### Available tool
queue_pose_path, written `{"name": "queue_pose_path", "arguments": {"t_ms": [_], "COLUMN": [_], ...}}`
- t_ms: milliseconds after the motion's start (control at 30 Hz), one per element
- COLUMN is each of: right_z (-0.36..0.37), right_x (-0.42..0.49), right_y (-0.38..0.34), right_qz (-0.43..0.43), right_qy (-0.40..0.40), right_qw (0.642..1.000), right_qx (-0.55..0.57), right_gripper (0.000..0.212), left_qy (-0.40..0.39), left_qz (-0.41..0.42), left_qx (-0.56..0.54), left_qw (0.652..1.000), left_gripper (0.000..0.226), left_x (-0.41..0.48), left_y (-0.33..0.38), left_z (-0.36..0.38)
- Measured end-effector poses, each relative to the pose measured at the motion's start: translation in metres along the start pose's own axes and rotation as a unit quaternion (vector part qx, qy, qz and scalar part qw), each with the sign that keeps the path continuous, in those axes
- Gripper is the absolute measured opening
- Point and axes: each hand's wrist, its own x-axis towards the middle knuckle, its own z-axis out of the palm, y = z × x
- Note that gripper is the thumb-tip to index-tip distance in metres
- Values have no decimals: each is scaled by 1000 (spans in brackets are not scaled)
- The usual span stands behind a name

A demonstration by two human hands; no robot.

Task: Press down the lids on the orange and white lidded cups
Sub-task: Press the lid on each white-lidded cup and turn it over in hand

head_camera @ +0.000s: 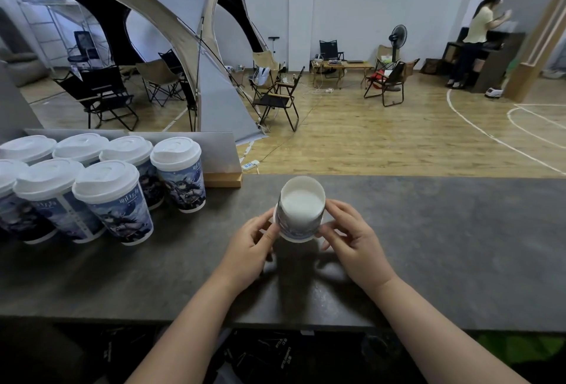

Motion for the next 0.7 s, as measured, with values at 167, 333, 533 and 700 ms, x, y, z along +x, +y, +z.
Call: {"name": "queue_pose_path", "arguments": {"t_ms": [167,333,533,700], "right_z": [0,4,2,-1], "right_x": [-4,-4,-7,-2], "right_y": [1,-1,-4,-10], "right_qz": [46,58,65,103], "right_qy": [-34,-50,-48,-18], "right_qw": [996,995,994,987], "right_qx": [74,61,71,123], "right_gripper": [42,51,42,35], "left_qy": [-17,-41,-41,-55], "left_qz": [11,62,58,33], "left_qx": [-64,-95,-209,-197], "left_qw": [998,993,975,978], "left_gripper": [63,84,74,58], "left_x": [-4,-8,-11,-7], "left_y": [3,7,9,7], "left_z": [-2,-3,-8,-11]}}
